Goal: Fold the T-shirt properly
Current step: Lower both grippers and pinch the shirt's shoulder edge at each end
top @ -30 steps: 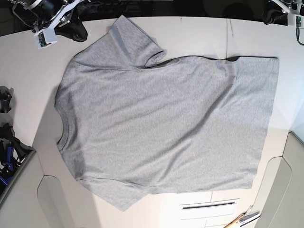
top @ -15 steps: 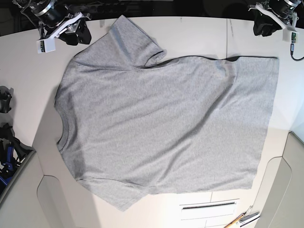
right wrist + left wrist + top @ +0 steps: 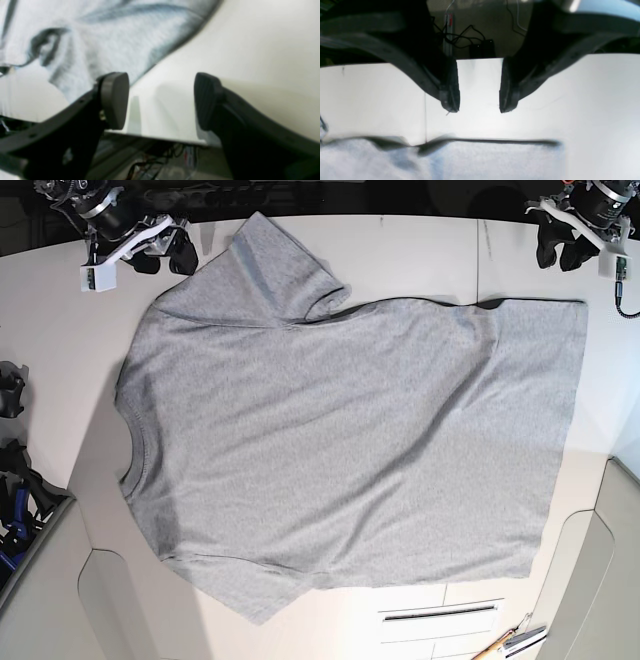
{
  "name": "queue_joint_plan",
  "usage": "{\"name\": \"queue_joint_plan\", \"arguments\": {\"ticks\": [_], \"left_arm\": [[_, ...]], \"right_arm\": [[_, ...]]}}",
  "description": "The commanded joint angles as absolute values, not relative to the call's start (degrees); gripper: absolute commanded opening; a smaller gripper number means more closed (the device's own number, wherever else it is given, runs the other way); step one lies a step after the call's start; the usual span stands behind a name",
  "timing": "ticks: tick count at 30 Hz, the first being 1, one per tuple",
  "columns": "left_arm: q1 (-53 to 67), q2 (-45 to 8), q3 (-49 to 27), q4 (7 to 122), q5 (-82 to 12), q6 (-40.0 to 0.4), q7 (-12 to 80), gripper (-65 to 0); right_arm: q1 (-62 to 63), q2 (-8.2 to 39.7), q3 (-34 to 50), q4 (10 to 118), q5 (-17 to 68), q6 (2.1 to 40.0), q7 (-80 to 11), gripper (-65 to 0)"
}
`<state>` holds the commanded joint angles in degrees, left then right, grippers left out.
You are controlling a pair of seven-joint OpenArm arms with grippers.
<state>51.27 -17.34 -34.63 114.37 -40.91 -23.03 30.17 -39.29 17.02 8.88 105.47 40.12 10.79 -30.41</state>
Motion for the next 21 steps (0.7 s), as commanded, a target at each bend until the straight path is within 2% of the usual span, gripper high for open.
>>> {"name": "queue_joint_plan", "arguments": {"ticks": [3,8,14,21], "left_arm": [[51.09,-17.34,-34.63,114.34,-40.86,-20.32,28.29,-35.5],[46.96,-18.59,-34.63,113.03,-40.86,-20.34,28.10,-35.5],[40.75,-23.31,-34.63,104.14,-43.11,-20.34,28.73,-35.5],[35.09,-26.06,-34.61,94.67,-45.60,-23.35,29.10,-33.7]], "right_arm": [[-39.20,16.97,8.12,105.47,41.95,10.98,-30.68,-23.9],[-39.20,16.93,4.14,105.47,42.44,11.84,-30.63,-23.9],[-38.68,14.35,1.23,105.47,39.94,11.81,-30.41,-23.9],[-38.44,14.09,1.21,105.47,37.43,11.79,-30.41,-23.9]]}}
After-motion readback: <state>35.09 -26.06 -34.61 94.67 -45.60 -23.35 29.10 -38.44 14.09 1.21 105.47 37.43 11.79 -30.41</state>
